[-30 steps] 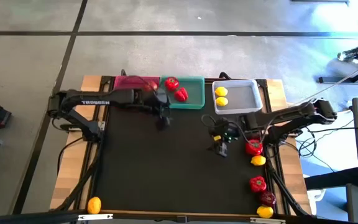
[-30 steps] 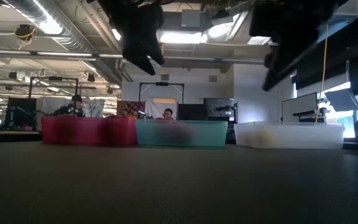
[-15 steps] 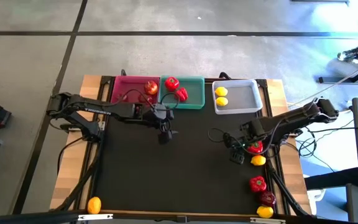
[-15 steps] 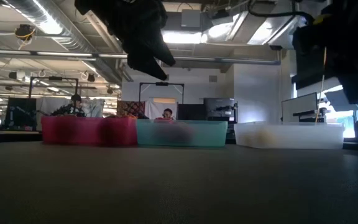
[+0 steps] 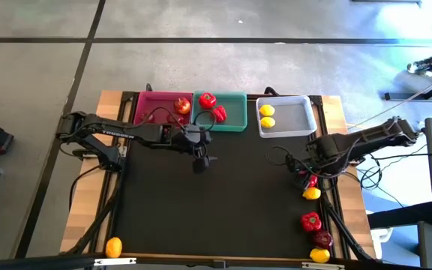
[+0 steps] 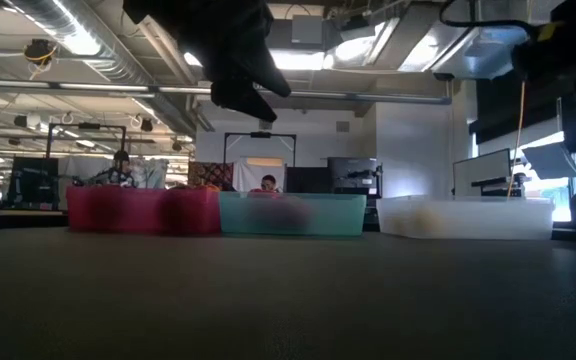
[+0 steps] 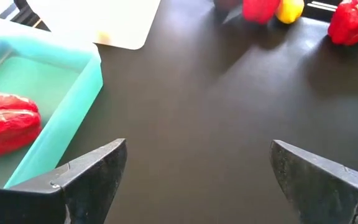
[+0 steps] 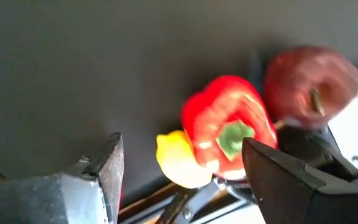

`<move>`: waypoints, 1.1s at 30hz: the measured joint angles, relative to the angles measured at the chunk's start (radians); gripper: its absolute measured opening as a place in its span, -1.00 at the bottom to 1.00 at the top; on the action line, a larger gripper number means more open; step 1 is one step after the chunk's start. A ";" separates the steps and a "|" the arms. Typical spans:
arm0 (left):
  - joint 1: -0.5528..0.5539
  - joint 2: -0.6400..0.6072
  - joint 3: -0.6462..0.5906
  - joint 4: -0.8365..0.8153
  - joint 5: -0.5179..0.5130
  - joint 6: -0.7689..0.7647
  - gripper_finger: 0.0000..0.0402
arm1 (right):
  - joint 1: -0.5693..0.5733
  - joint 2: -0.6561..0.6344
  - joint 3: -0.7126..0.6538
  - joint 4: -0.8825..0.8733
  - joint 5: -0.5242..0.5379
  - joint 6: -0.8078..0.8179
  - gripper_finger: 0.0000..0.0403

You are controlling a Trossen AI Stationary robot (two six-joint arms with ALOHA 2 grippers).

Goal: Sort produce into baskets
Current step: Put the red bell pepper into the green bin

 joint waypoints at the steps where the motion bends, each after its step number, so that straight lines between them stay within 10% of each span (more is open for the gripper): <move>1: 0.000 0.000 0.000 0.001 -0.005 -0.003 0.94 | 0.000 -0.007 0.000 -0.014 0.000 0.013 0.29; 24: -0.002 0.000 0.000 0.007 -0.025 -0.007 0.94 | 0.000 -0.003 -0.099 -0.025 0.005 0.240 0.27; 33: -0.002 0.000 0.000 0.002 -0.034 0.001 0.94 | 0.000 -0.003 -0.149 -0.009 0.069 0.217 -0.26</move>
